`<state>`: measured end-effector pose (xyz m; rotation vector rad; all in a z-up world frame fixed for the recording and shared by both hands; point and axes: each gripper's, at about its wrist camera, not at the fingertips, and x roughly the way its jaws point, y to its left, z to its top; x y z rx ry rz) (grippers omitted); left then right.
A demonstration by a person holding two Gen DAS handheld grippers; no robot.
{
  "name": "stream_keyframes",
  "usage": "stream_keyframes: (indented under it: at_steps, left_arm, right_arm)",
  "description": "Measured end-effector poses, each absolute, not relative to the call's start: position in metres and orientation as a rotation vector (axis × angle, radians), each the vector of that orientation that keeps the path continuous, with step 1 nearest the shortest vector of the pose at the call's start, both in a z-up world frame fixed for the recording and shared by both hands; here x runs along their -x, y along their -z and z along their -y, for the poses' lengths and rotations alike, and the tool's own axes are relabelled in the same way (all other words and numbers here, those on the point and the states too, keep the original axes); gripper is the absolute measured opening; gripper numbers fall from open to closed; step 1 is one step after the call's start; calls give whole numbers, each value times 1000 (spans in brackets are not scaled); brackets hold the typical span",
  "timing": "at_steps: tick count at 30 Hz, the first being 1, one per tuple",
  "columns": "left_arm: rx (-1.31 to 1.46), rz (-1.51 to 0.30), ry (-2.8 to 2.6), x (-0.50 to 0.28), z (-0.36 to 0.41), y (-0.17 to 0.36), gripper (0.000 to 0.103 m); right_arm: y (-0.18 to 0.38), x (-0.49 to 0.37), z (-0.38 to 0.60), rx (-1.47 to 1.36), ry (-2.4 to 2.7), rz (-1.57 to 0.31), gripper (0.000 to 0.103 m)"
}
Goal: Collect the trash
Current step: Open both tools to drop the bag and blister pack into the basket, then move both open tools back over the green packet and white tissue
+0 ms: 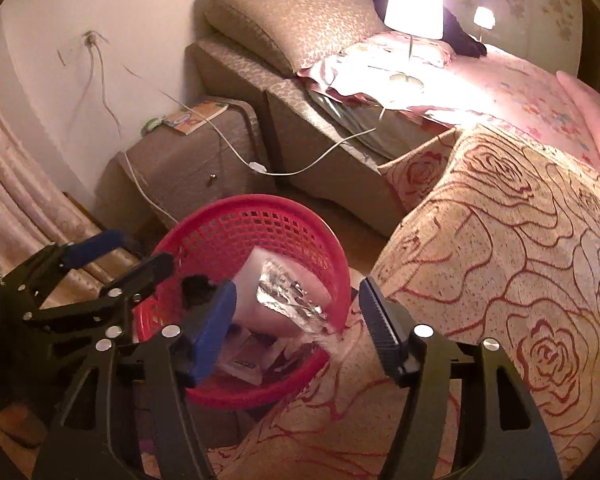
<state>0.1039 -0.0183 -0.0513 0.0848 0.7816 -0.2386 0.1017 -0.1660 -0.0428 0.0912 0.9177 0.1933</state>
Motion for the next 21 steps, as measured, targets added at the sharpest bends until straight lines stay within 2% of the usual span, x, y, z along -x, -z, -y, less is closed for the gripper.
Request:
stream_keyframes:
  at_steps: [16,21]
  left_arm:
    - [-82,-753,239,-91,19,42,75]
    - [-110,-724,251,-78,31,33,75]
  right_arm:
    - [26,-56,191,-100,-129,-837,63]
    - [23,-34,207,-85,-66,-807,68]
